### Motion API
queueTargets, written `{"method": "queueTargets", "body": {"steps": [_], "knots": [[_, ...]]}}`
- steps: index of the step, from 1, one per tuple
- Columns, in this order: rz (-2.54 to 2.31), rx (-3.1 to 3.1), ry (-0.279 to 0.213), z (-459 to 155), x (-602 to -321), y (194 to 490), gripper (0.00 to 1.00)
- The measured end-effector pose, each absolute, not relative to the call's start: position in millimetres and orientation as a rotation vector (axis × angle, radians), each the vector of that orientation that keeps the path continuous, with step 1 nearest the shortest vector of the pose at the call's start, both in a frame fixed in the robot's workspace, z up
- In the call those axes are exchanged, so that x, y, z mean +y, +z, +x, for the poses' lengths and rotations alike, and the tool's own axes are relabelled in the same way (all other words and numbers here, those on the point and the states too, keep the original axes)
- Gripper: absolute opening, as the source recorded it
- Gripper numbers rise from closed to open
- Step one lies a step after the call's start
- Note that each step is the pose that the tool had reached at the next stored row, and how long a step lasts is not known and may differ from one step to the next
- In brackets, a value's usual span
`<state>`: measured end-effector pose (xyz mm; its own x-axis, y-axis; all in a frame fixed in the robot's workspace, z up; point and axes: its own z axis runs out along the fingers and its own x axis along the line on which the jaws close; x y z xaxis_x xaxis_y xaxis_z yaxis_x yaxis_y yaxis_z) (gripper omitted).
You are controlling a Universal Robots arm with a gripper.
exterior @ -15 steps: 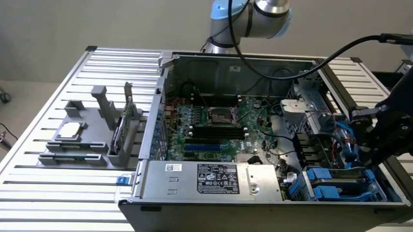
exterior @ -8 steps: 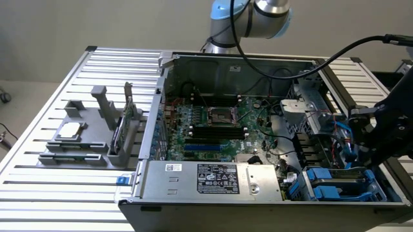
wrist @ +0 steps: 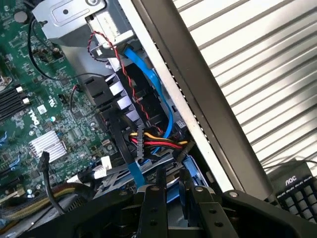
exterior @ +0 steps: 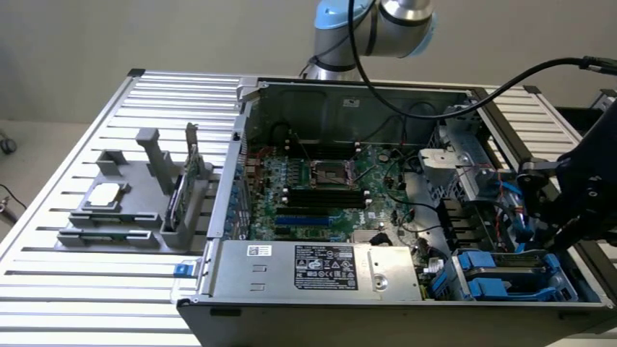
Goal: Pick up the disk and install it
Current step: 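Insert the first disk wire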
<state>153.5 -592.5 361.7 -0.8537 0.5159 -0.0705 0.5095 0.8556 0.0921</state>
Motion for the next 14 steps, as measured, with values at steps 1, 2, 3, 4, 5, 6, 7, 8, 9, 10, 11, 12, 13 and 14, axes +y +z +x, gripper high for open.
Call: {"method": "queueTargets", "body": {"steps": [1, 2, 3, 4, 5, 6, 7, 8, 9, 10, 11, 12, 13, 14], "knots": [[0.839, 2.929, 0.107, 153, -592, 361, 0.25], [0.862, 2.922, 0.109, 154, -592, 360, 0.25], [0.884, 2.915, 0.111, 154, -592, 359, 0.25], [0.907, 2.909, 0.114, 154, -592, 358, 0.25], [0.929, 2.902, 0.117, 154, -592, 357, 0.25], [0.950, 2.895, 0.120, 154, -592, 356, 0.25], [0.969, 2.889, 0.124, 154, -592, 355, 0.25], [0.988, 2.883, 0.127, 154, -592, 354, 0.25], [1.007, 2.877, 0.131, 154, -592, 353, 0.25], [1.022, 2.872, 0.135, 154, -592, 352, 0.25], [1.036, 2.868, 0.139, 154, -592, 350, 0.25], [1.048, 2.864, 0.142, 155, -592, 349, 0.25], [1.060, 2.860, 0.146, 155, -592, 348, 0.25], [1.071, 2.856, 0.149, 156, -592, 347, 0.25]]}}
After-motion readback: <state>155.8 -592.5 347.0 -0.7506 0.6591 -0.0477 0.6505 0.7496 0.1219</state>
